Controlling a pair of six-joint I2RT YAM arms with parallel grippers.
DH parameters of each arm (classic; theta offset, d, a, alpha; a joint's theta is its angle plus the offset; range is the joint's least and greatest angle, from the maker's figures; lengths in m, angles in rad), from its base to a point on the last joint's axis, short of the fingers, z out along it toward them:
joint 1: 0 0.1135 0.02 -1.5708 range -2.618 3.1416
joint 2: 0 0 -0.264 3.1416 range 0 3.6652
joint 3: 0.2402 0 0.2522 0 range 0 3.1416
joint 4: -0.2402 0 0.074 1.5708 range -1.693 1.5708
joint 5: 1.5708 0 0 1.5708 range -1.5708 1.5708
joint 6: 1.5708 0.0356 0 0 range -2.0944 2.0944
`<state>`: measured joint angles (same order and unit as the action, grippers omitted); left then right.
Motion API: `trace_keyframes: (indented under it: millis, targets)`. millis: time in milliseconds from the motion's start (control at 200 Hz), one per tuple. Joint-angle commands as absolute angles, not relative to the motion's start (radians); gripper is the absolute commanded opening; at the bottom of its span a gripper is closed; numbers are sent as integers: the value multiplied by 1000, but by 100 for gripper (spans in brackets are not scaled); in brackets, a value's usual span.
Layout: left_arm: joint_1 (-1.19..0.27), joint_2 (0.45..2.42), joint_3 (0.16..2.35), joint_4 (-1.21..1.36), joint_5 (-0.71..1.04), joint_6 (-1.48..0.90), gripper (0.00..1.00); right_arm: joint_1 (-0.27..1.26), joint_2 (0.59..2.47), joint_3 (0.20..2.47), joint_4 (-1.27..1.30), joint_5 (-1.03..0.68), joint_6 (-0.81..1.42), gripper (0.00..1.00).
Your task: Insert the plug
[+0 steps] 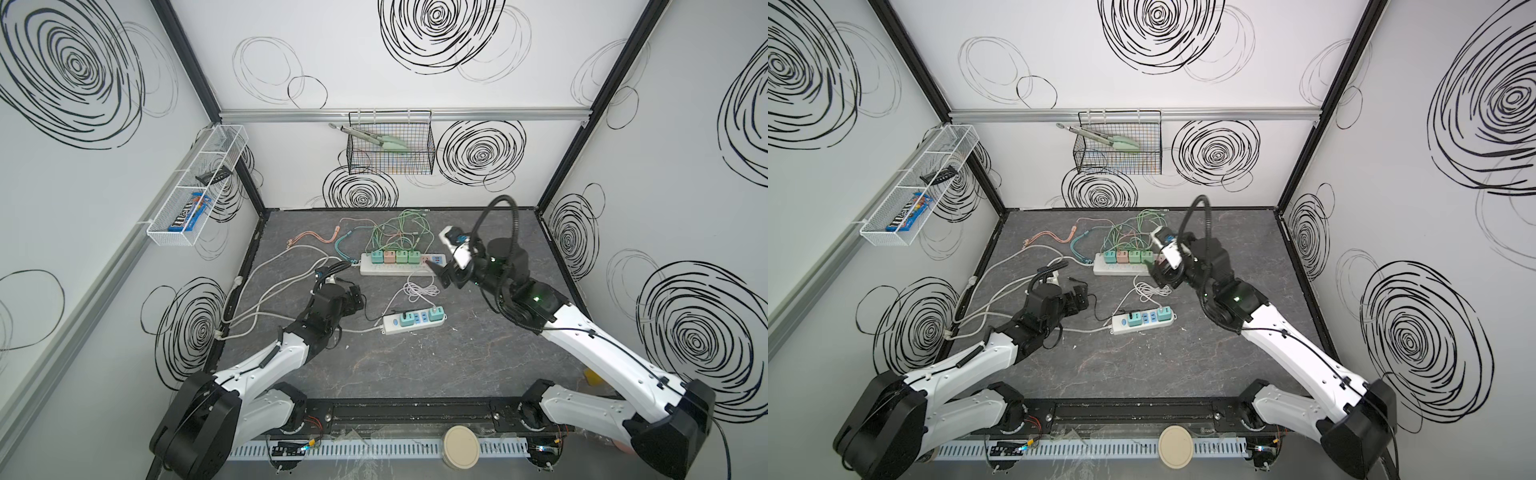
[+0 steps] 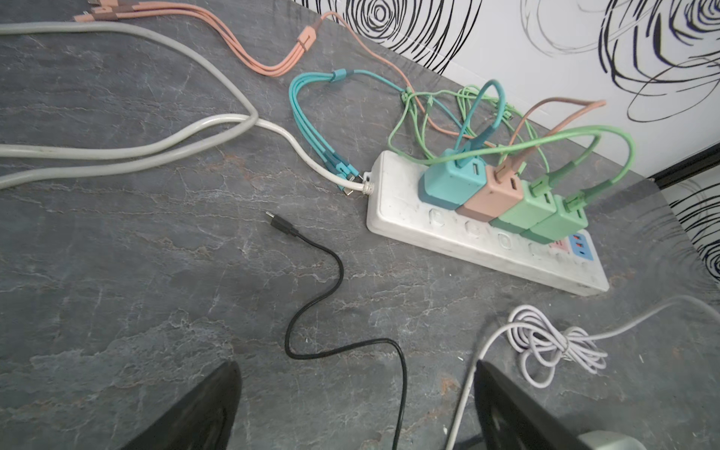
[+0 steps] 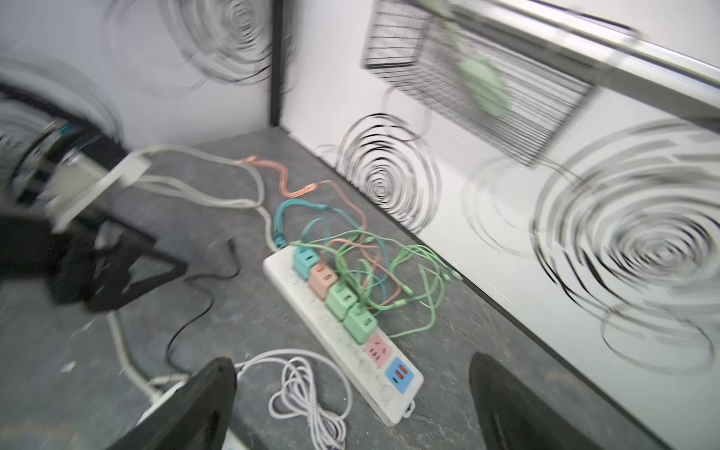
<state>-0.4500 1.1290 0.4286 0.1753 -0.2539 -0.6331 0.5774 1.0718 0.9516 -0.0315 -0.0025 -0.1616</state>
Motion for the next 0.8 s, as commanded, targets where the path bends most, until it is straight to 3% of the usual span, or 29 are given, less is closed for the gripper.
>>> trace_keyframes:
  millis: [0,95,265,410,690,790]
  targets:
    - [-451,1155,460,200,-222,-640,96,430,1070,879,140,-57,232,97]
    - [-449,1205,483,170,-195,-637,96,348,1119,842,65,-129,302,100]
    - [-446,1329,555,122,-125,-603,100,339,1218,712,126,-277,222,89]
    - [-456,1419,599,118,-80,-597,90,378,1274,602,284,-309,215,85]
    - [-442,1544,618,149,-112,-634,78,489,1446,597,378,-258,82,81]
    - [-434,1581,639,149,-97,-629,74,524,1526,639,402,-151,107,80]
